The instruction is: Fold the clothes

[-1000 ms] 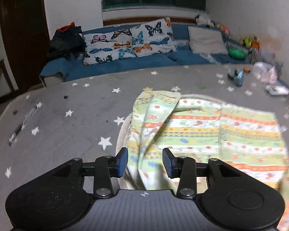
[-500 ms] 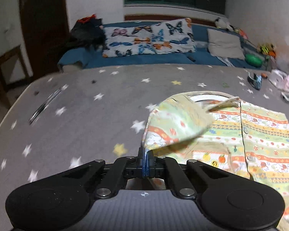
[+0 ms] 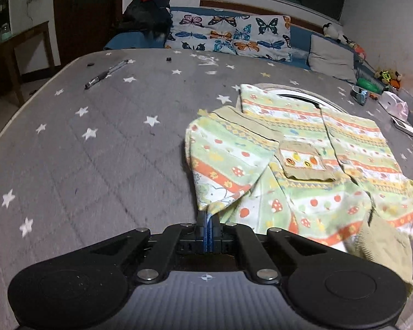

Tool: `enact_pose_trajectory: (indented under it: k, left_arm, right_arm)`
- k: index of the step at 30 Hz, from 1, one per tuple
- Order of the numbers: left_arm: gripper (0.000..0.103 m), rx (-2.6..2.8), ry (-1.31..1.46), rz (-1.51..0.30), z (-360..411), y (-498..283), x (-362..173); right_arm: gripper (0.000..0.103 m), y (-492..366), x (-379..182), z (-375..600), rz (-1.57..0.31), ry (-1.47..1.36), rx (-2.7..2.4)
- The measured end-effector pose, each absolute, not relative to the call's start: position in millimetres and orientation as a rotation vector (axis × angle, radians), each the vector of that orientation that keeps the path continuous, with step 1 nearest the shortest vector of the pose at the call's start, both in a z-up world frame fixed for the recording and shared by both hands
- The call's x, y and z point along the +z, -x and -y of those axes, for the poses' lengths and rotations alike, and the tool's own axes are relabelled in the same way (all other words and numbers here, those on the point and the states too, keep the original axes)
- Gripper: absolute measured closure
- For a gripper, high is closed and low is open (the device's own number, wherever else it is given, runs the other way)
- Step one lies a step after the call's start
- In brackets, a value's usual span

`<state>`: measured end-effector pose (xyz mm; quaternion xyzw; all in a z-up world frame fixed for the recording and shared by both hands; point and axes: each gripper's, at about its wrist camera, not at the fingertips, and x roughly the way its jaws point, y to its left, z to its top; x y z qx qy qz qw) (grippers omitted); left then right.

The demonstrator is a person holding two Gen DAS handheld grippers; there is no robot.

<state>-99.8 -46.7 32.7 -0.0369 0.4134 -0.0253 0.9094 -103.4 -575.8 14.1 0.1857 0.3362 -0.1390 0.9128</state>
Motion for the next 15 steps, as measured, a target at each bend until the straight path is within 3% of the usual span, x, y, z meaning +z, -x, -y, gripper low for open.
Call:
enact_pose_trajectory:
  k: [4,6,7,15]
  left_arm:
    - [0.101,-0.059,0.042,-0.855,51.4,106.3,33.9]
    - [0.101,-0.061,0.039,-0.862,50.9,106.0,33.6]
    - [0.101,-0.064,0.043,-0.868,49.9,105.8,32.7]
    - [0.096,-0.083,0.029,-0.874,49.8,107.5,36.3]
  right_arm:
    - [0.083,114.7,15.8,579.9,-0.698,-0.371,-0.312]
    - [0.066,121.3,17.7,581.5,-0.694,-0.356,-0.331]
    - [0.063,124.3,19.4,582.2,-0.688,-0.345,-0.341]
    - [0.056,134.5,32.9,592.6,-0.642,-0.312,-0.366]
